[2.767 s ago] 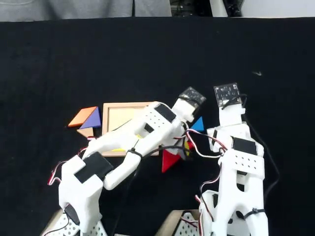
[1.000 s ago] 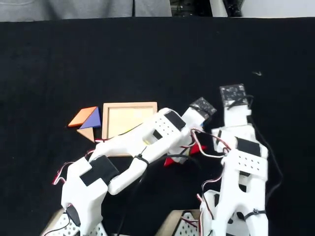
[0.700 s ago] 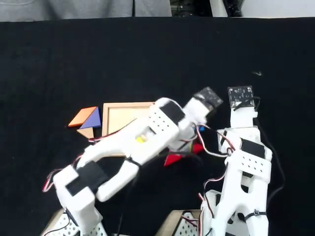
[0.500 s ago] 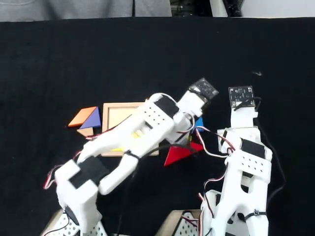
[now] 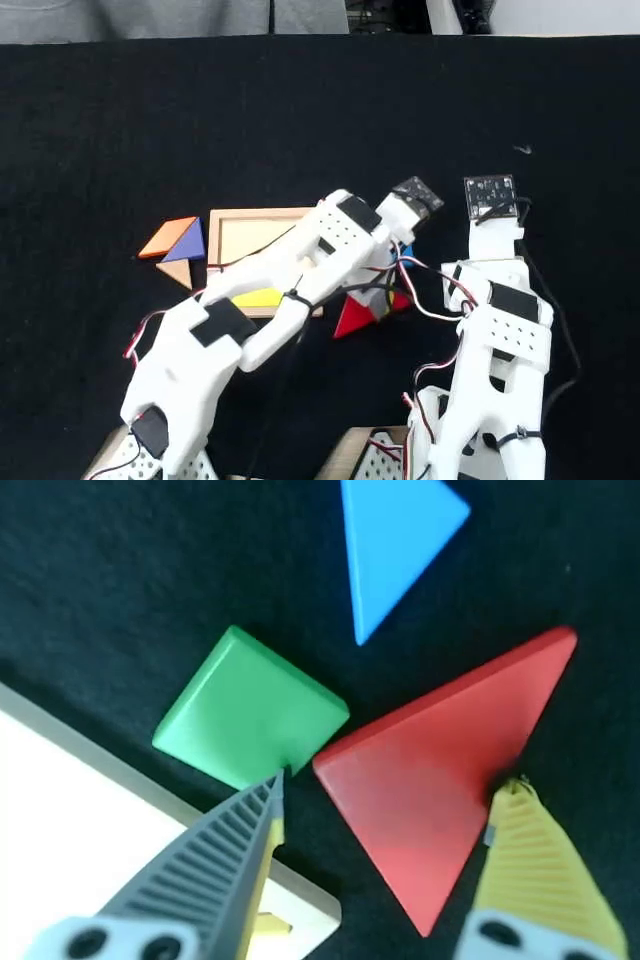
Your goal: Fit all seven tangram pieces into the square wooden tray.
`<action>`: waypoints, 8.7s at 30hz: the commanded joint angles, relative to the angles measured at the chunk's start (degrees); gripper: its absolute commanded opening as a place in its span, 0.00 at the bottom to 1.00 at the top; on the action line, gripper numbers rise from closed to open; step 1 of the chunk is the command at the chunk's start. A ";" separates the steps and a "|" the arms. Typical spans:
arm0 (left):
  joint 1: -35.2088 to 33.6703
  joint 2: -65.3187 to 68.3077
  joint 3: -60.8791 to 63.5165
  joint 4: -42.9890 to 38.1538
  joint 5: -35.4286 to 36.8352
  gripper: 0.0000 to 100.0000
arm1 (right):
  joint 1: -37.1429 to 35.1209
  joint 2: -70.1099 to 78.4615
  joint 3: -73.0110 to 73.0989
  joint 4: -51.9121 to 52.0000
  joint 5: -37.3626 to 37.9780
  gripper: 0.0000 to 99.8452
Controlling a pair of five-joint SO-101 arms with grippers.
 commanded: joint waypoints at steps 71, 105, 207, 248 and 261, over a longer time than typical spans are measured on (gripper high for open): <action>4.53 -1.41 -9.01 14.68 0.44 0.21 | 1.76 -1.71 -2.51 -1.05 -0.35 0.01; -48.92 -66.64 44.53 -2.81 3.34 0.25 | -36.13 -0.48 -19.12 26.90 -3.34 0.01; -57.71 -81.23 81.27 -30.59 10.73 0.25 | -38.95 41.54 -26.07 17.67 -10.46 0.26; -57.98 -81.23 81.36 -30.59 10.64 0.25 | -27.52 33.98 -28.62 25.85 7.12 0.03; -57.71 -81.23 81.98 -30.95 10.64 0.25 | -22.42 33.98 -28.88 26.37 15.30 0.10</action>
